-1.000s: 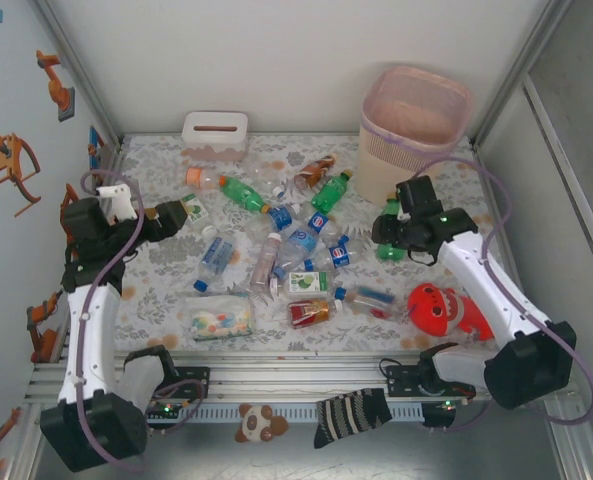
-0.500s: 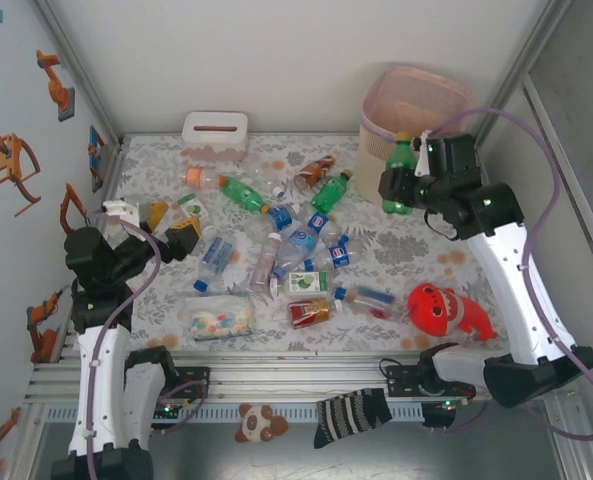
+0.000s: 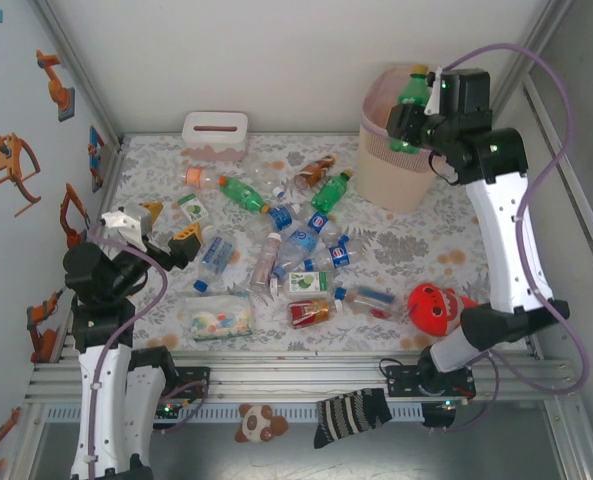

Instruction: Put the plastic bottles in the bin

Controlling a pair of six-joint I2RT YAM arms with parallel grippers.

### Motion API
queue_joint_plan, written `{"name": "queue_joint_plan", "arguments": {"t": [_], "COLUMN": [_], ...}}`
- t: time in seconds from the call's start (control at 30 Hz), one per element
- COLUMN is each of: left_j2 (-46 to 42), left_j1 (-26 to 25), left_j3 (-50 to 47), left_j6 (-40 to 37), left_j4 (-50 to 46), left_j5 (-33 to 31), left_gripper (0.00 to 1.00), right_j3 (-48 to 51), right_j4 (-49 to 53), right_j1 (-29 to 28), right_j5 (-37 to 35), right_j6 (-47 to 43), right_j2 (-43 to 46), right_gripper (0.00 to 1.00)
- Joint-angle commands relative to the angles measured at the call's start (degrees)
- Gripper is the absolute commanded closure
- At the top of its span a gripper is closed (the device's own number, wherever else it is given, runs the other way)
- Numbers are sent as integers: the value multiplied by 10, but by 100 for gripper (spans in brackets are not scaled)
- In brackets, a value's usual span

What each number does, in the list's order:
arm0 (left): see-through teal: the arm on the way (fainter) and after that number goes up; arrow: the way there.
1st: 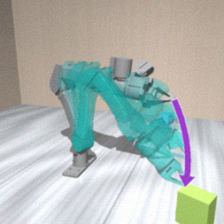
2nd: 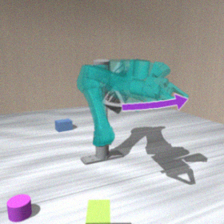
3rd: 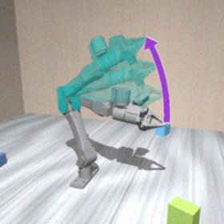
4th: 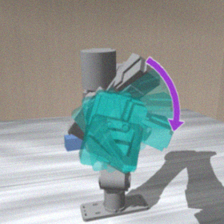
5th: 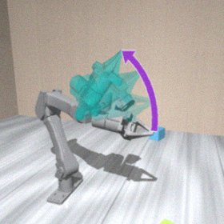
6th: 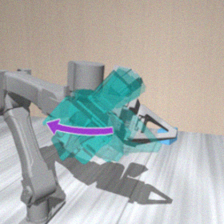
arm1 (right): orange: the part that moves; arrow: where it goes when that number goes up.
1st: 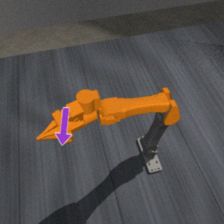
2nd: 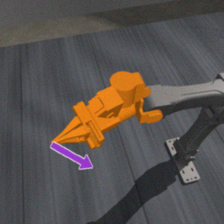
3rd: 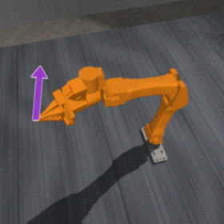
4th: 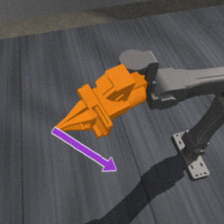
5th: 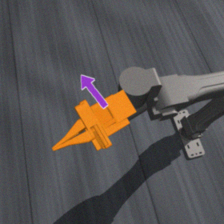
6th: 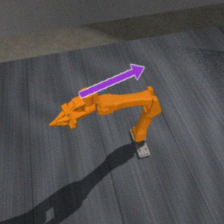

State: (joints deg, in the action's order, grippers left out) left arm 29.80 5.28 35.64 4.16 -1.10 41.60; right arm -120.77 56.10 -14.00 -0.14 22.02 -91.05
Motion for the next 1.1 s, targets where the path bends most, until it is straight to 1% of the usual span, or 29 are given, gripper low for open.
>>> {"name": "queue_joint_plan", "arguments": {"t": [0.0, 0.17, 0.4, 0.6, 0.8, 1.07], "left_j2": [-4, -2, 0, -3, -8, -10], "left_j1": [-2, -3, -3, -4, -7, -10], "left_j3": [-3, -1, -1, 1, 0, 1], "left_j6": [-18, -21, -25, -29, -28, -29], "left_j4": [1, -7, -11, -21, -22, -24], "left_j5": [-5, -12, -17, -23, -28, -31], "left_gripper": [0, 0, 0, 0, 0, 0], "right_j3": [-58, -114, -172, -232, -229, -235], "right_j4": [-14, -44, -101, -131, -166, -155], "right_j1": [34, 73, 119, 128, 129, 139], "right_j5": [18, 25, 88, 149, 195, 250], "right_j6": [-2, 9, 72, 111, 152, 173], "right_j2": [-46, -120, -228, -318, -376, -434], "right_gripper": [40, 41, 44, 44, 46, 46]}}
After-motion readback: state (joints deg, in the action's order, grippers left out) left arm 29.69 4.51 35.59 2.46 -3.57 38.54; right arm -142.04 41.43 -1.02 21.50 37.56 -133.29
